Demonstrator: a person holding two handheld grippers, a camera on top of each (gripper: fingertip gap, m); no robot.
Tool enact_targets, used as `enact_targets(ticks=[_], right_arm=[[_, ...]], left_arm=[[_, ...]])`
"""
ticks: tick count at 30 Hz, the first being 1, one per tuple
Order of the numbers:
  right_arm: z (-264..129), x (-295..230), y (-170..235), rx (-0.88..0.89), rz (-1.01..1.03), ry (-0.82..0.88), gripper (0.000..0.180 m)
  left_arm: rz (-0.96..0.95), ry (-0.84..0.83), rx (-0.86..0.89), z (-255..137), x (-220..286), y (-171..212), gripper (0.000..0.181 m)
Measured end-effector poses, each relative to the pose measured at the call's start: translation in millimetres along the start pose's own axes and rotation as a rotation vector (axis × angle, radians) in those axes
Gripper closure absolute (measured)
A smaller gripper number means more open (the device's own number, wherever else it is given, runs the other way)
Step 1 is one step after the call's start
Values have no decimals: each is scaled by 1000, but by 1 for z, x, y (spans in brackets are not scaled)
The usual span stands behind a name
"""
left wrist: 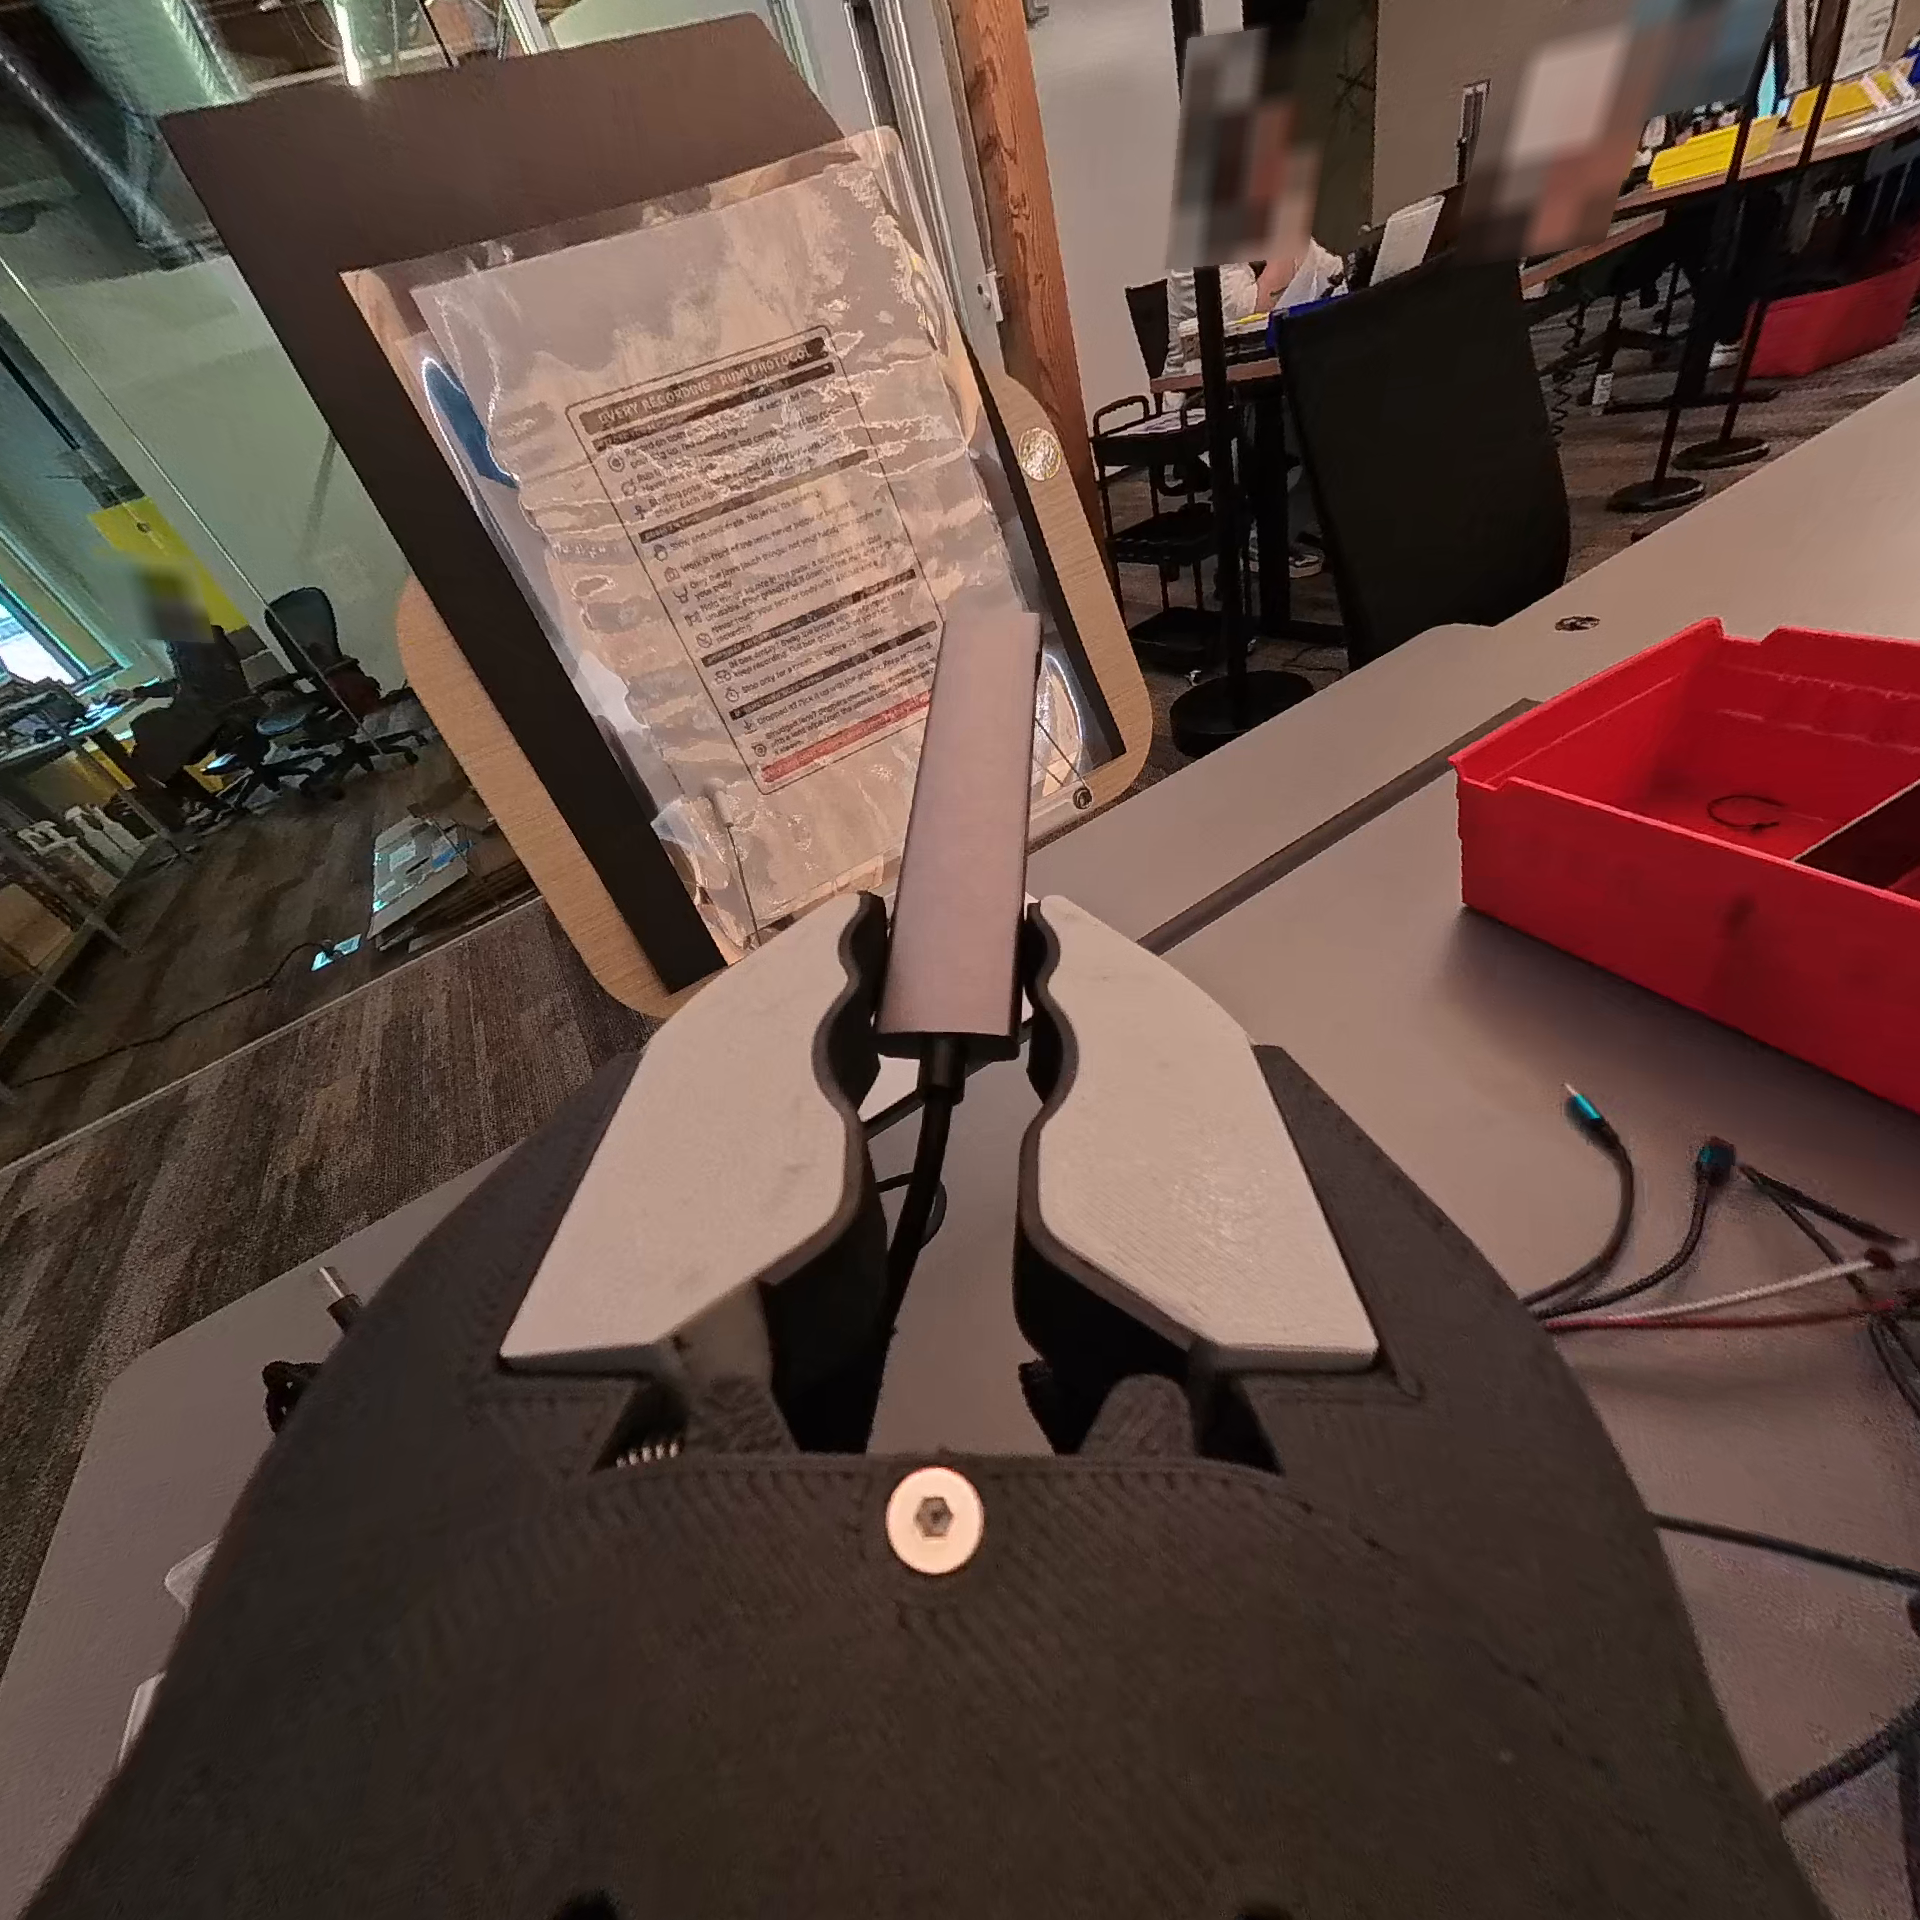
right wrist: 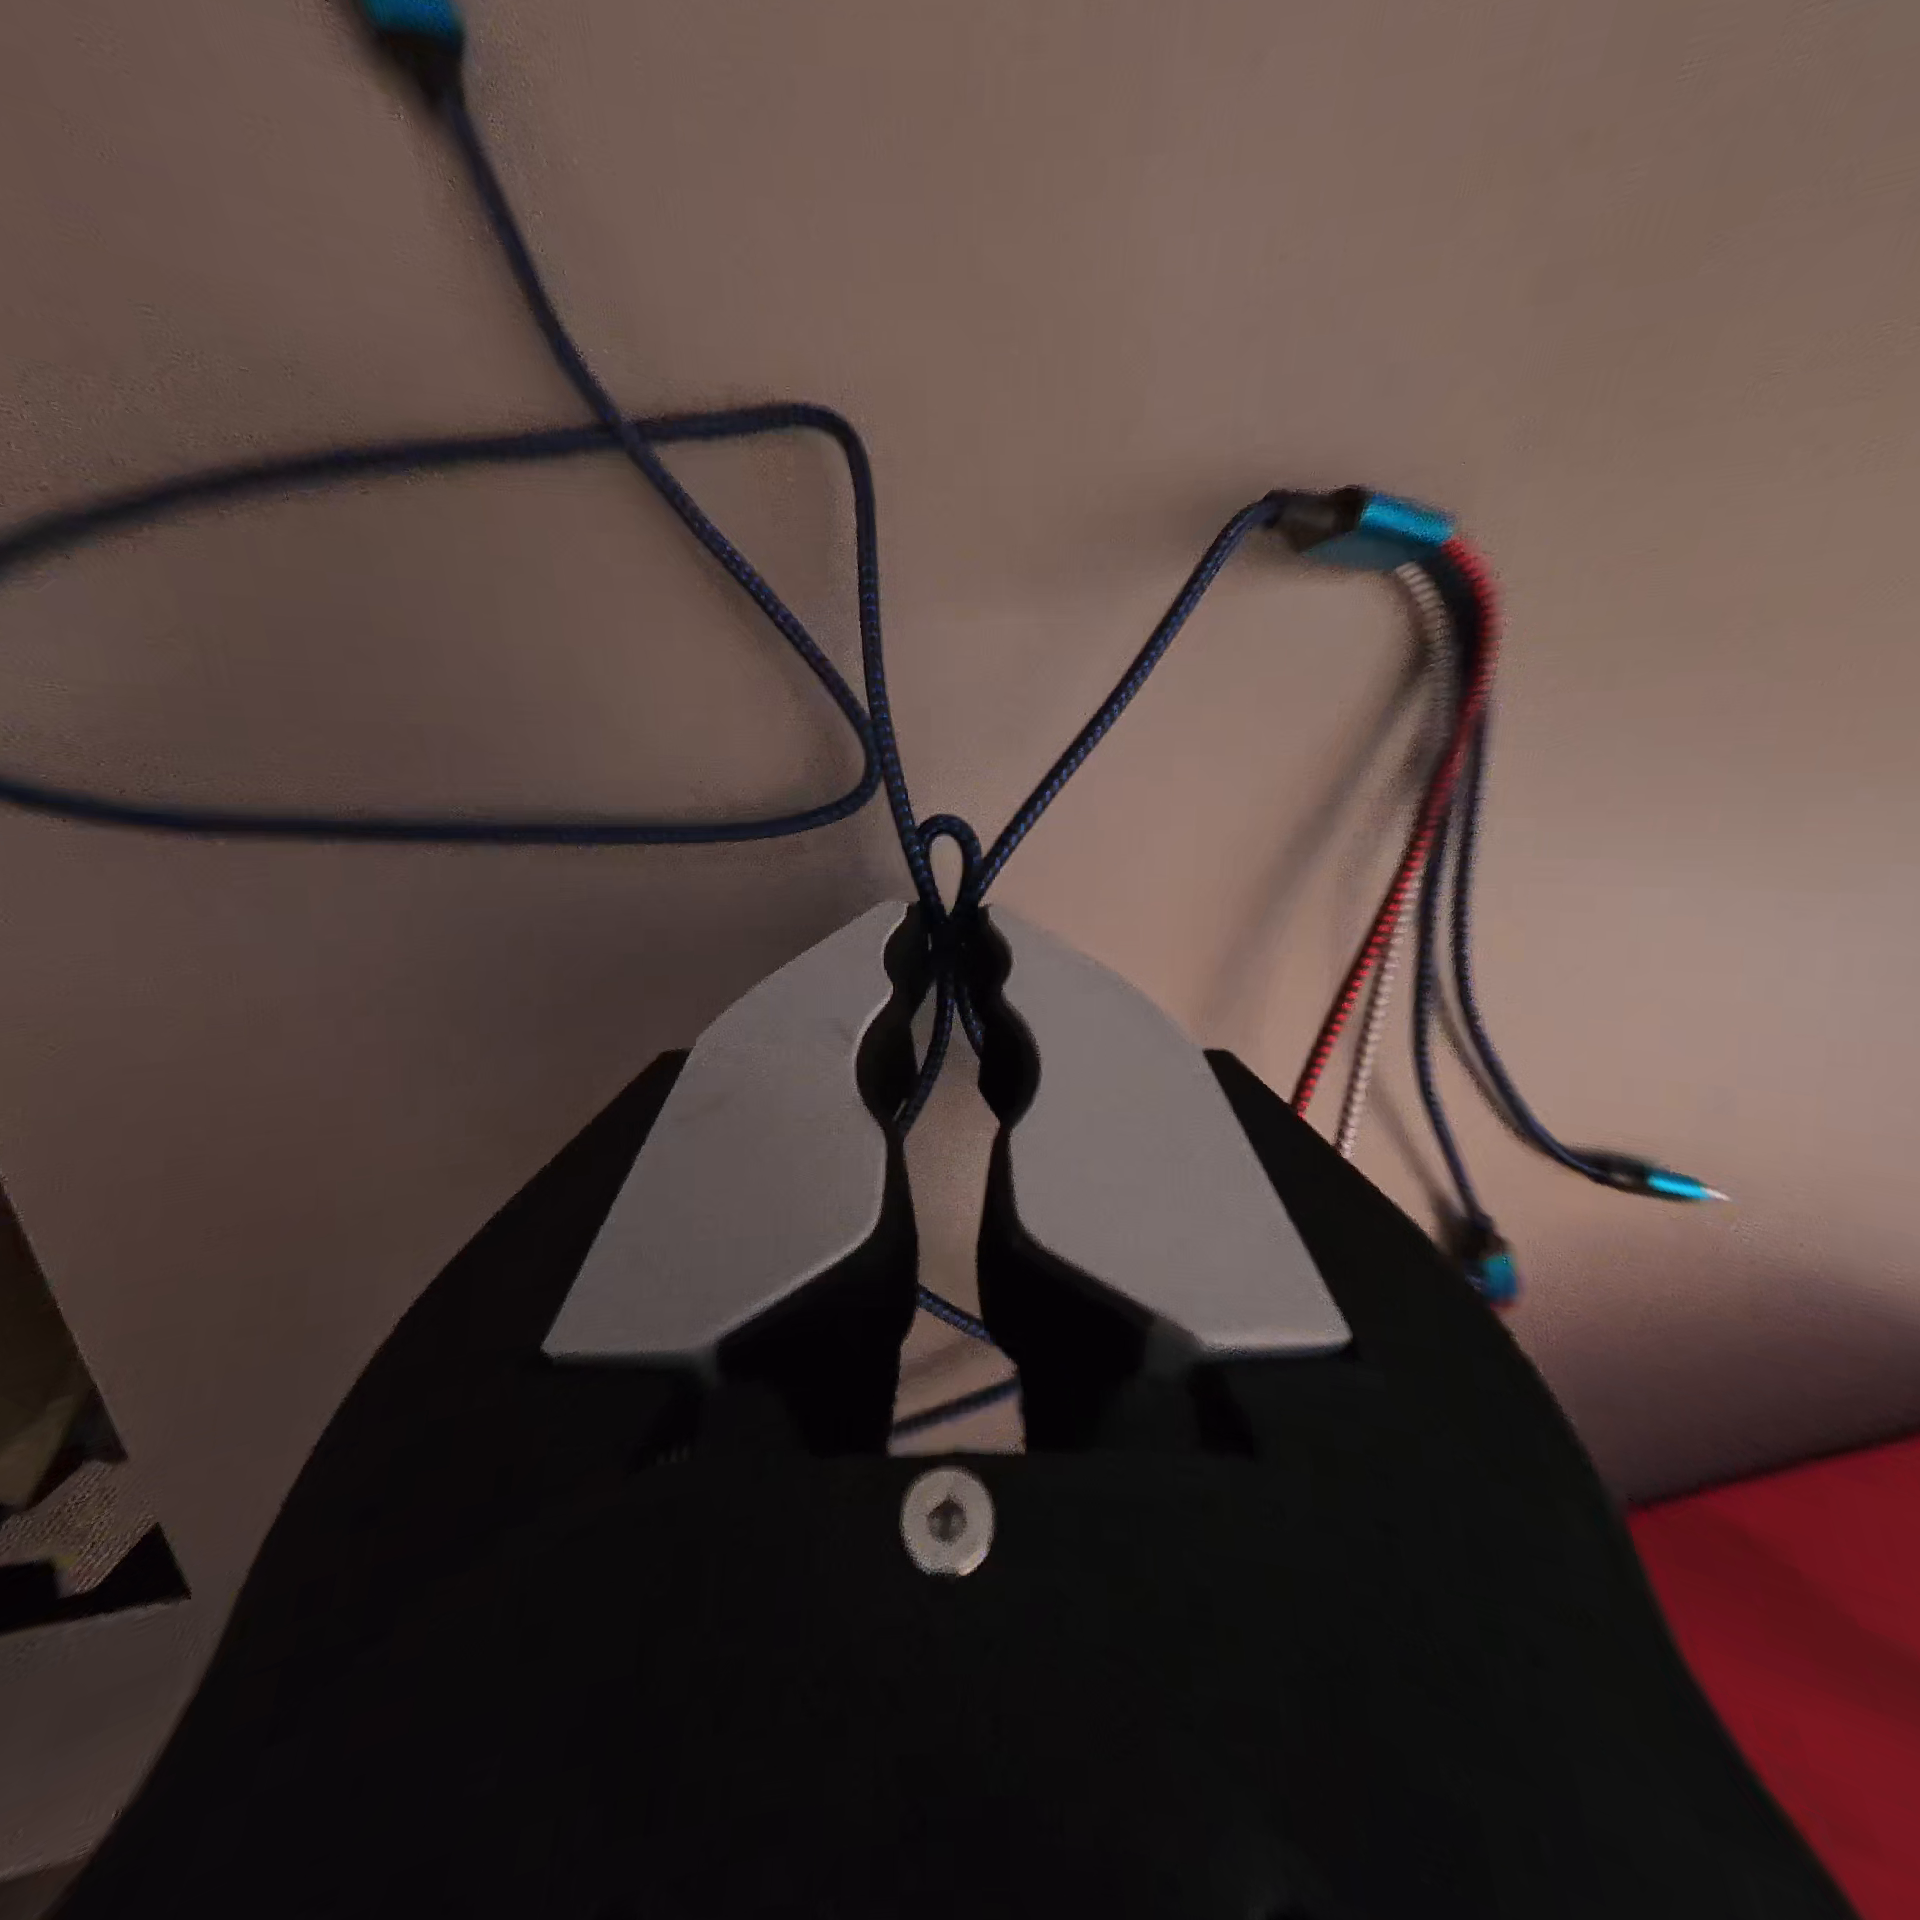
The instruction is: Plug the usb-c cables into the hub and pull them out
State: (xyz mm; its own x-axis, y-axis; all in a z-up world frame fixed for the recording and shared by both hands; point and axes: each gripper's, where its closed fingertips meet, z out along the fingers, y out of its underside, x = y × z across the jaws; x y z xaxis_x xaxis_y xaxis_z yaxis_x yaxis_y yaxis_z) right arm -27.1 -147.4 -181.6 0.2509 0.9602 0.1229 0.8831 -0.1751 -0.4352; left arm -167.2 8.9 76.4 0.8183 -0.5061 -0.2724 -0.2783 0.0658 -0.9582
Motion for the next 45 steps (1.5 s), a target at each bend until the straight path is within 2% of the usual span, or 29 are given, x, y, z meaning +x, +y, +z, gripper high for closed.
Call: enact_targets(ticks=[6, 12, 17, 23, 26, 35, 40, 45], right_arm=[[-82, 35, -31, 111, -7, 137, 173], [-205, 65, -53, 241, 18, 270, 177], [-289, 82, -42, 279, 56, 390, 176], [-349, 100, -14, 189, 58, 596, 177], [-377, 110, 6, 143, 74, 642, 176], [-404, 143, 89, 3, 220, 646, 176], [-384, 145, 124, -84, 252, 585, 176], [-340, 142, 139, -134, 226, 442, 176]], left_arm=[[1, 0, 16, -5, 0, -6, 156], [-16, 9, 23, -7, 0, -7, 156], [-32, 28, 29, -6, 2, -8, 156], [-30, 34, 23, -4, 5, -7, 156], [-28, 38, 20, -3, 7, -7, 156], [-20, 47, 15, -1, 13, -5, 156], [-15, 53, 6, 2, 16, -3, 156], [-6, 59, -11, 6, 19, 0, 156]])
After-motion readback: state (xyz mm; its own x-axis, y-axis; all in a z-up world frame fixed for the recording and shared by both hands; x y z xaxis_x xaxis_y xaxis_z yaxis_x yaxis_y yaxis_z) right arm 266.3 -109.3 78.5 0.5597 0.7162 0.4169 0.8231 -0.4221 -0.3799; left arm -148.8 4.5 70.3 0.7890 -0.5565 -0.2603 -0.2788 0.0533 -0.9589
